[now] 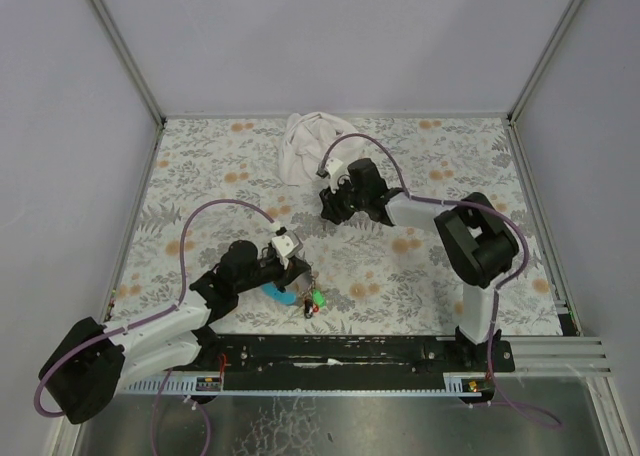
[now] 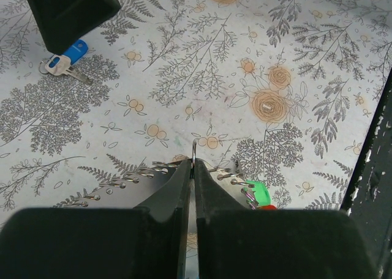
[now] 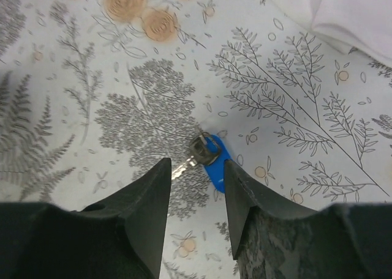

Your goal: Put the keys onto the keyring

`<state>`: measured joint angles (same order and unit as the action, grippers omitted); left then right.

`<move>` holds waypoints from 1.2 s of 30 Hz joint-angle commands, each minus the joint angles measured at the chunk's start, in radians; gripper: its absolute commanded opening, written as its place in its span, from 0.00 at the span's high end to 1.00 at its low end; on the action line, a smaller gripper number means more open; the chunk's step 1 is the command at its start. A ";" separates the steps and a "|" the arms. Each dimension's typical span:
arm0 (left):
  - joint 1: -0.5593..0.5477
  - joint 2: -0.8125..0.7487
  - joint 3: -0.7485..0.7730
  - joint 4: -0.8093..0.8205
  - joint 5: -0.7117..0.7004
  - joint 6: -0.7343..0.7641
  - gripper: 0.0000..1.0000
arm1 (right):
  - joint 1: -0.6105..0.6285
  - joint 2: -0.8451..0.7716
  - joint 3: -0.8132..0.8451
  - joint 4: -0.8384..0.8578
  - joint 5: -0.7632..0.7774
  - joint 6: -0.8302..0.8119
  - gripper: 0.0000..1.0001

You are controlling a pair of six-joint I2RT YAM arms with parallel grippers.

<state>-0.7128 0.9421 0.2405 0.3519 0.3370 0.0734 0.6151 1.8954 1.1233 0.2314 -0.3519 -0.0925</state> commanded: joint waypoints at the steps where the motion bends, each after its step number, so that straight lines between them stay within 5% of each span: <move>1: 0.002 -0.022 0.019 0.039 -0.026 -0.012 1.00 | -0.021 0.084 0.130 -0.087 -0.129 -0.102 0.53; 13: 0.005 -0.001 0.019 0.051 -0.018 -0.008 1.00 | -0.021 0.241 0.261 -0.151 -0.149 -0.138 0.57; 20: 0.007 0.004 0.021 0.049 -0.011 -0.008 1.00 | -0.021 0.206 0.227 -0.178 -0.153 -0.139 0.81; 29: 0.007 -0.002 0.023 0.048 -0.006 -0.007 1.00 | -0.015 -0.034 -0.066 -0.151 -0.145 -0.001 0.96; 36: 0.007 -0.007 0.019 0.059 0.000 -0.011 1.00 | 0.098 -0.223 -0.342 -0.061 -0.027 0.086 0.99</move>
<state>-0.7109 0.9478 0.2405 0.3523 0.3298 0.0704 0.6342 1.7538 0.8661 0.1047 -0.4496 -0.0723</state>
